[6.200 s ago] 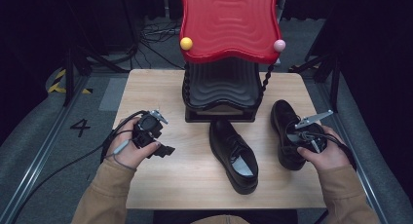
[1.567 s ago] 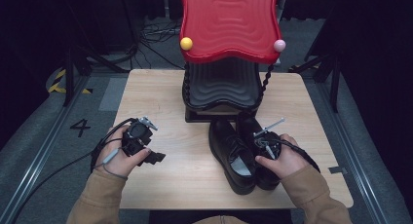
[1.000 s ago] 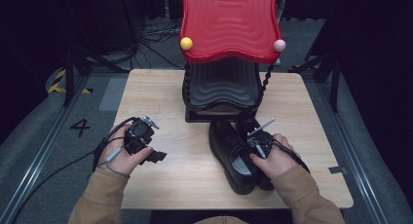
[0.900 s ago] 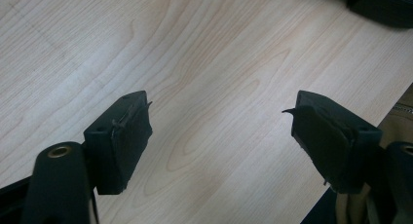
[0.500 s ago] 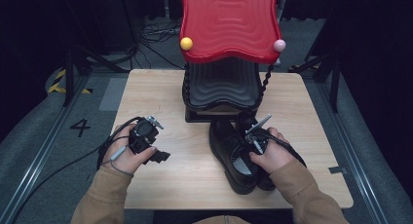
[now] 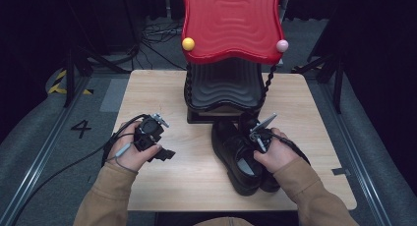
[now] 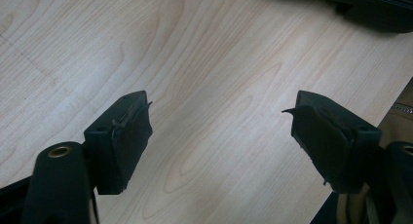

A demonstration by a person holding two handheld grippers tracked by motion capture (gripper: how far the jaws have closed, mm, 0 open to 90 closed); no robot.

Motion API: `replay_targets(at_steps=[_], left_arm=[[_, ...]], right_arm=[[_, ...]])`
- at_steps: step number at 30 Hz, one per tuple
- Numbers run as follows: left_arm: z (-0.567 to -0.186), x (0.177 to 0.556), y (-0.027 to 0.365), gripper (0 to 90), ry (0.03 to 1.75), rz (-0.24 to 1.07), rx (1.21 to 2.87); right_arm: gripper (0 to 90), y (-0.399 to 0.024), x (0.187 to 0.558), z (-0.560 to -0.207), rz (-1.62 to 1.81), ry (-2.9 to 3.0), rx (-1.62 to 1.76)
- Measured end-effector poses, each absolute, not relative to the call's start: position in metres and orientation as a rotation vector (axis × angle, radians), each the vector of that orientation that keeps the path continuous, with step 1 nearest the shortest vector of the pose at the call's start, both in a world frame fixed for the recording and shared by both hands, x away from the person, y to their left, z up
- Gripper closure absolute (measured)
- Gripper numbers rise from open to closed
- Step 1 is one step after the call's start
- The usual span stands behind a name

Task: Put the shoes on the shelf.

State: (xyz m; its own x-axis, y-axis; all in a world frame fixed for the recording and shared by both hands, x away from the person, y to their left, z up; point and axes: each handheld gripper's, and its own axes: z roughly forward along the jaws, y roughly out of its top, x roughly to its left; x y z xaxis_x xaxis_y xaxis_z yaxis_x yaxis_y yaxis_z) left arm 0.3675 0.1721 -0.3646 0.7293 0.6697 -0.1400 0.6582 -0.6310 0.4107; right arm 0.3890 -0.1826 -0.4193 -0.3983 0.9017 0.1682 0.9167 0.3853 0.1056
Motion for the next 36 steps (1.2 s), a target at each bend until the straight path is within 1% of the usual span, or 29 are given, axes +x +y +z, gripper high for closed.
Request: replay_targets(at_steps=[7,14,21,36], left_arm=[[-0.362,0.367,0.179,22.8,1.021,0.048,2.479],[-0.36,0.364,0.184,22.8,1.036,0.058,2.467],[-0.359,0.359,0.19,22.8,1.053,0.068,2.458],[-0.357,0.354,0.196,22.8,1.065,0.075,2.447]], right_arm=[[81.9,-0.184,0.389,-0.416,-0.287,-2.508,-1.724],[82.6,-0.19,0.387,-0.406,-0.349,-2.485,-1.727],[82.6,-0.193,0.379,-0.388,-0.349,-2.51,-1.716],[82.3,-0.205,0.352,-0.331,-0.335,-2.554,-1.638]])
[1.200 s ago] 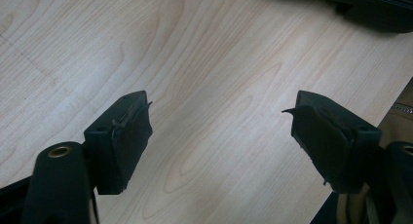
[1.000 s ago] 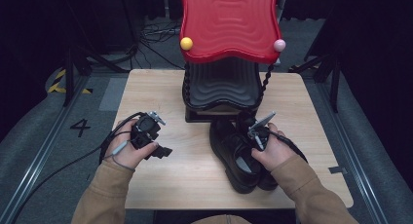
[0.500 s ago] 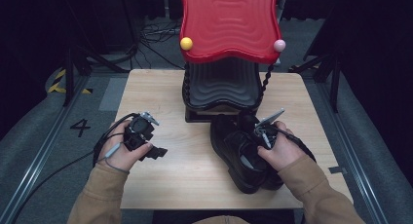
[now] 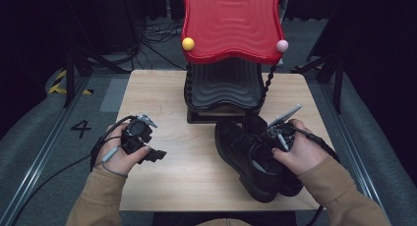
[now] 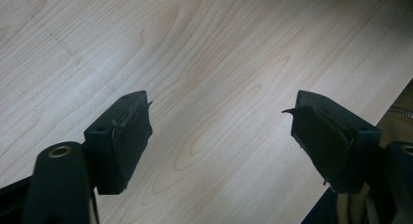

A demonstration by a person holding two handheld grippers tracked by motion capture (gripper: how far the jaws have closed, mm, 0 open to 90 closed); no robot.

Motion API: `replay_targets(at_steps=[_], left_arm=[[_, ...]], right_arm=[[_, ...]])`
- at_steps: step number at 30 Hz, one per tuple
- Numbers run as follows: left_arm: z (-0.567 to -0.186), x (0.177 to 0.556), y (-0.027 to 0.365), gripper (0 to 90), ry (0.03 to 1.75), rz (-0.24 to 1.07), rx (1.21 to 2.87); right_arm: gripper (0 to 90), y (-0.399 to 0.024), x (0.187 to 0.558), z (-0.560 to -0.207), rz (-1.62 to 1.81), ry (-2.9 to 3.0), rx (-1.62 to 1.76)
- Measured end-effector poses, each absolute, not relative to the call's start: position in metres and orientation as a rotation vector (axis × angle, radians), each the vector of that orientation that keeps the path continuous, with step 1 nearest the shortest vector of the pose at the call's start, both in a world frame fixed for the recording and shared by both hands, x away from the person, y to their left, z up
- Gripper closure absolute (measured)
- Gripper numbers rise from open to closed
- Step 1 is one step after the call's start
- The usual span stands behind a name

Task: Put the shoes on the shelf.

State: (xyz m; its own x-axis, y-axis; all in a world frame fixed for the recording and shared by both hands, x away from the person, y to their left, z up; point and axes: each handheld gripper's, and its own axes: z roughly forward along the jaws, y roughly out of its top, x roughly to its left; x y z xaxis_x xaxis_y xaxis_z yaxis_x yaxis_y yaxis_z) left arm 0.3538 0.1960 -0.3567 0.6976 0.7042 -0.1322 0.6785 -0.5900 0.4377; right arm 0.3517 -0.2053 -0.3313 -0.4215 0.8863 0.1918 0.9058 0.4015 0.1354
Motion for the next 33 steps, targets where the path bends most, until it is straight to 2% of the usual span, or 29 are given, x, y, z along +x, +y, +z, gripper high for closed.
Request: replay_targets(at_steps=[12,33], left_arm=[[-0.356,0.353,0.197,22.8,1.068,0.072,2.434],[-0.355,0.352,0.203,22.8,1.078,0.069,2.417]], right_arm=[[82.2,-0.21,0.338,-0.271,-0.374,-2.636,-1.614],[82.2,-0.205,0.351,-0.199,-0.457,-2.673,-1.587]])
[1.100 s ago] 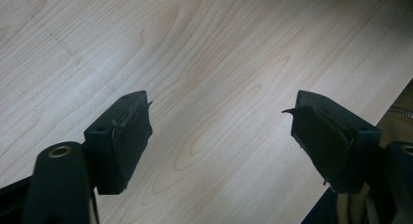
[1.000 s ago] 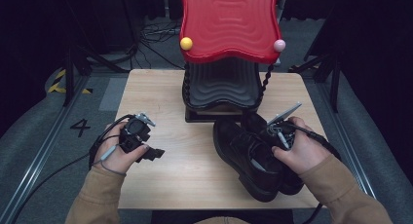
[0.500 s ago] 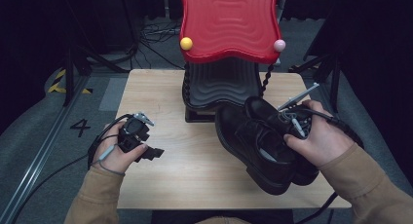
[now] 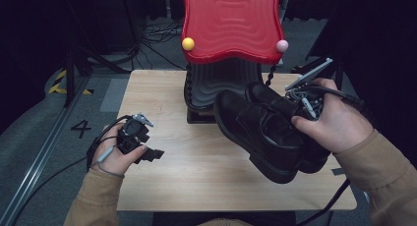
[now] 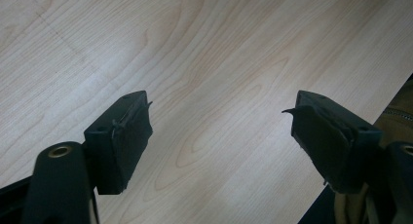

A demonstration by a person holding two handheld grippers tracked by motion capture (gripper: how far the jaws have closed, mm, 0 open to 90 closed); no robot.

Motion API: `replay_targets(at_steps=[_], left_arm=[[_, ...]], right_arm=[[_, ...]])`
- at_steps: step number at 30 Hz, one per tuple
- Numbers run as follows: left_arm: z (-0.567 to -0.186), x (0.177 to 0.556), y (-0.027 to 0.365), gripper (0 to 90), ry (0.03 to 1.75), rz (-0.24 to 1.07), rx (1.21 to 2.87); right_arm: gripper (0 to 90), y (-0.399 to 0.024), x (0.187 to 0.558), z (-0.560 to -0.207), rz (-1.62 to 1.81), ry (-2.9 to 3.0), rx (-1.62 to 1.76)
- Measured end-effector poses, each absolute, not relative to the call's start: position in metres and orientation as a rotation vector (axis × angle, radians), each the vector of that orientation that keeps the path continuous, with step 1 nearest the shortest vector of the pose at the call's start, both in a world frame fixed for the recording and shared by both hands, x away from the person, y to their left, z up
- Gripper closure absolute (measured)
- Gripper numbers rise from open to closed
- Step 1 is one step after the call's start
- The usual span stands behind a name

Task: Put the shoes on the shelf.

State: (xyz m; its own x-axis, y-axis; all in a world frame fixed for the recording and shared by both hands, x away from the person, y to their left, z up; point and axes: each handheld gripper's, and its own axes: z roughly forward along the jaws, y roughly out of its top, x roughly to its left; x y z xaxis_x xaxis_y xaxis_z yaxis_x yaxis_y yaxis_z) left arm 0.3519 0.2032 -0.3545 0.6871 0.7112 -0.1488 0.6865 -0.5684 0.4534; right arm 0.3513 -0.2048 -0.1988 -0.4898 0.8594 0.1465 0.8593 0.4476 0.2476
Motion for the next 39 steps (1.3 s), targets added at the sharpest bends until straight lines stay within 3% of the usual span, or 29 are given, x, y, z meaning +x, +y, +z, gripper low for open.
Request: replay_targets(at_steps=[31,39], left_arm=[[-0.359,0.34,0.222,22.8,1.137,0.078,2.387],[-0.36,0.34,0.224,22.8,1.136,0.067,2.381]], right_arm=[[82.3,-0.188,0.352,-0.092,0.471,2.652,1.548],[82.3,-0.18,0.369,-0.065,0.54,2.577,1.56]])
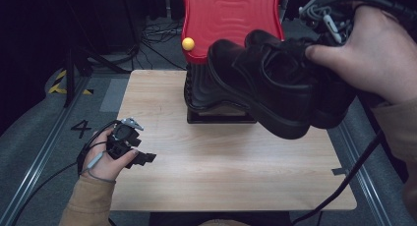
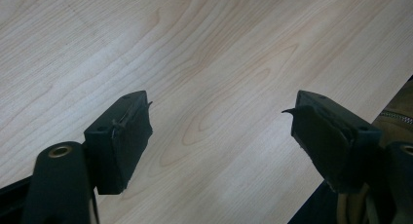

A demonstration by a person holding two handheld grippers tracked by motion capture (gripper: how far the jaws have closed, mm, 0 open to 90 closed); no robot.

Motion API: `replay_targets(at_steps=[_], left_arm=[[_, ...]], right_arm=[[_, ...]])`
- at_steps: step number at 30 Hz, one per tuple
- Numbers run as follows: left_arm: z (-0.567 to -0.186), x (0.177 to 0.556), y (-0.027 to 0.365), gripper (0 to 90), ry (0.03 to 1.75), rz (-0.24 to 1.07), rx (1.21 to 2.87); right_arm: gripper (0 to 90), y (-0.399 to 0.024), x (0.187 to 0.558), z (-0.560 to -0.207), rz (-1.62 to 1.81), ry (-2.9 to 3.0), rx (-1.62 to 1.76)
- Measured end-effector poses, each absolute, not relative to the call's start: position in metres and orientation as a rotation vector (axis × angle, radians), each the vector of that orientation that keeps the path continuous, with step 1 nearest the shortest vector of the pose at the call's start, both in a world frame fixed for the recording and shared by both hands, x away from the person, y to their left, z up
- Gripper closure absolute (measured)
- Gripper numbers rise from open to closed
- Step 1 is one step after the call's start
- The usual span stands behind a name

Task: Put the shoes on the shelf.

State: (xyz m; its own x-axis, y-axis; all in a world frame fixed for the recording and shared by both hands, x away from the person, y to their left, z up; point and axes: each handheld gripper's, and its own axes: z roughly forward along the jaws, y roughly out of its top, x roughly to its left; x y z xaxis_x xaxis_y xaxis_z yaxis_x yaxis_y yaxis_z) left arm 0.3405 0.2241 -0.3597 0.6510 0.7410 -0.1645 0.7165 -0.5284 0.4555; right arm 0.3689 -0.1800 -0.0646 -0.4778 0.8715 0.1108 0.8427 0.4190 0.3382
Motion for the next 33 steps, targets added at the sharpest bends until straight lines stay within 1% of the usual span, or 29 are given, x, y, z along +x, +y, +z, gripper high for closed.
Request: replay_targets(at_steps=[7,18,20,23,24,33], left_arm=[[-0.362,0.343,0.226,22.8,1.129,0.059,2.379],[-0.363,0.346,0.236,22.8,1.129,0.048,2.361],[-0.364,0.347,0.237,22.8,1.132,0.053,2.357],[-0.363,0.348,0.24,22.9,1.128,0.046,2.351],[-0.363,0.348,0.24,22.8,1.128,0.046,2.351],[-0.361,0.35,0.251,22.8,1.134,0.059,2.323]], right_arm=[[82.4,-0.168,0.401,-0.044,0.574,2.467,1.605],[82.4,-0.138,0.455,-0.016,0.624,2.345,1.667],[82.3,-0.136,0.459,-0.015,0.628,2.338,1.669],[82.4,-0.126,0.477,-0.012,0.654,2.297,1.67],[82.4,-0.126,0.477,-0.012,0.654,2.297,1.67],[82.4,-0.104,0.518,-0.014,0.712,2.183,1.668]])
